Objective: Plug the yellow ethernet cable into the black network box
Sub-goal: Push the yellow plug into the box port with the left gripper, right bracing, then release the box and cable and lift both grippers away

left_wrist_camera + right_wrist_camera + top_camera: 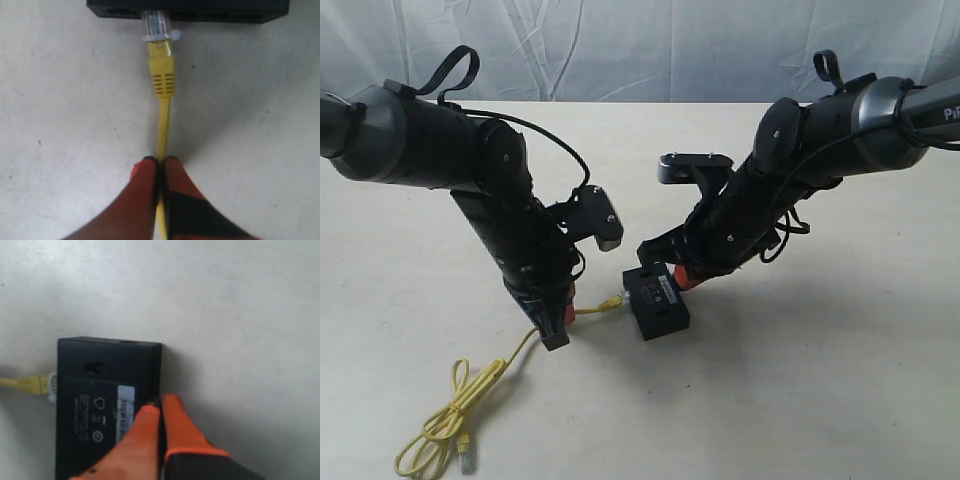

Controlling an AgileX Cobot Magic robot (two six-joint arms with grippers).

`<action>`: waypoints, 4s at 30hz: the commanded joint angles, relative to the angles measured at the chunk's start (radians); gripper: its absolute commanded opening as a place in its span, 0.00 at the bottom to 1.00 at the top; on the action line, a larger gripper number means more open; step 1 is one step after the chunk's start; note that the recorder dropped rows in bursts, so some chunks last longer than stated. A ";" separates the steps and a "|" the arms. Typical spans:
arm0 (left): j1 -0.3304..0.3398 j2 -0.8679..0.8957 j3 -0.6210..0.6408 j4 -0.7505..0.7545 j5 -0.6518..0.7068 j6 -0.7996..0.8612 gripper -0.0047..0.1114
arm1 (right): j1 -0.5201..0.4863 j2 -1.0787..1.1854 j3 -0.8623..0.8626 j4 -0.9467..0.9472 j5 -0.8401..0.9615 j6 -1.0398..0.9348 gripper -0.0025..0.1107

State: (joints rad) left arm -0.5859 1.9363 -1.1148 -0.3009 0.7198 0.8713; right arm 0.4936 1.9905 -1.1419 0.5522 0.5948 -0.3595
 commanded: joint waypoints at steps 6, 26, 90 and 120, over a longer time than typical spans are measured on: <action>-0.005 -0.002 -0.003 -0.009 -0.001 0.002 0.04 | -0.004 -0.003 0.002 -0.130 -0.094 0.021 0.02; -0.005 -0.002 -0.003 -0.002 -0.009 0.004 0.04 | -0.002 -0.003 0.002 0.181 0.024 -0.342 0.02; -0.005 -0.002 -0.003 0.002 -0.016 0.004 0.08 | -0.063 -0.174 0.002 -0.160 0.084 0.022 0.02; 0.140 -0.381 0.012 0.204 0.162 -0.478 0.04 | -0.081 -0.522 0.349 -0.159 -0.020 0.070 0.02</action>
State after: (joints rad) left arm -0.5035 1.6110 -1.1148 -0.1060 0.8392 0.4596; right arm 0.4314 1.5345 -0.8457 0.3974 0.6307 -0.3094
